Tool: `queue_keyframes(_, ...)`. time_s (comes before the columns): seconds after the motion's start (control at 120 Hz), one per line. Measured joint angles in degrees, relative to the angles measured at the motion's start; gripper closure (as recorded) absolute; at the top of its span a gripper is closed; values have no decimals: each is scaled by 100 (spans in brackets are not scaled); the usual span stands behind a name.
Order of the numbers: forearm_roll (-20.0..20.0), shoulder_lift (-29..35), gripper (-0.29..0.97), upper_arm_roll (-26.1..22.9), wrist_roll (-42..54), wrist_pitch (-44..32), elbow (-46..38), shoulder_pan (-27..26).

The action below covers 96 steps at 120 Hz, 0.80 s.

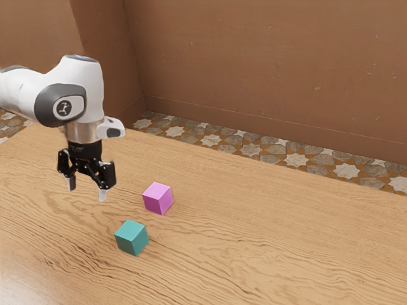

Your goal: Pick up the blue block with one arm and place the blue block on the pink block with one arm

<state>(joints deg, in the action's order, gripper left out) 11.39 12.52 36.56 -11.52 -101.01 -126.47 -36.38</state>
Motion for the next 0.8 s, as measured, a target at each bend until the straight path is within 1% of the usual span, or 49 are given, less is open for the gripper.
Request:
queue_keyframes(0.067,13,-3,0,2,-57,-252,-250,-25)
queue_keyframes(0.258,265,-55,0,24,-8,-1050,-834,-18)
queue_keyframes(0.333,349,-81,0,27,28,-1346,-967,-15)
queue_keyframes(0.408,359,-248,0,27,63,-1605,-998,-20)
queue_keyframes(0.517,262,-396,0,26,103,-1920,-1003,-70)
queue_keyframes(0.708,-156,-753,0,27,160,-2267,-1016,-100)
queue_keyframes(0.8,-286,-931,0,23,181,-2392,-992,-102)
